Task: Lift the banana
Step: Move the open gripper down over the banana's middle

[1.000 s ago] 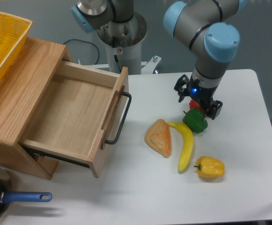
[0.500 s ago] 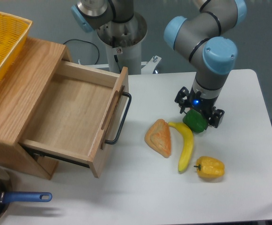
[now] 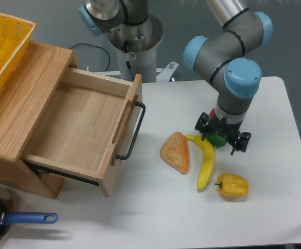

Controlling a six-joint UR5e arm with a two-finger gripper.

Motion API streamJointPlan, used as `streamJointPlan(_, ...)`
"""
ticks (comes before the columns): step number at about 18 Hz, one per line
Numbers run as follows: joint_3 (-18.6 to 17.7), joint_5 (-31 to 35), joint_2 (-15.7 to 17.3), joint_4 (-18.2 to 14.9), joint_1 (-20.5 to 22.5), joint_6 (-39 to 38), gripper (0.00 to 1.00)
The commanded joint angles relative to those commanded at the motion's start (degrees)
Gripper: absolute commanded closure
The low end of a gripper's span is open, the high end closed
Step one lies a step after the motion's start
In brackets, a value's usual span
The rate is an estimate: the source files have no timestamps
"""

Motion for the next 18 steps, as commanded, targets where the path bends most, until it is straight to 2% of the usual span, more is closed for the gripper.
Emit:
streamJointPlan(7, 0.61, 3.51, -3.69, 1.93, -0.87, 0.09, 0.0)
streamJointPlan(18, -0.26, 3.78, -6.42, 2.82, -1.76, 0.0, 0.0)
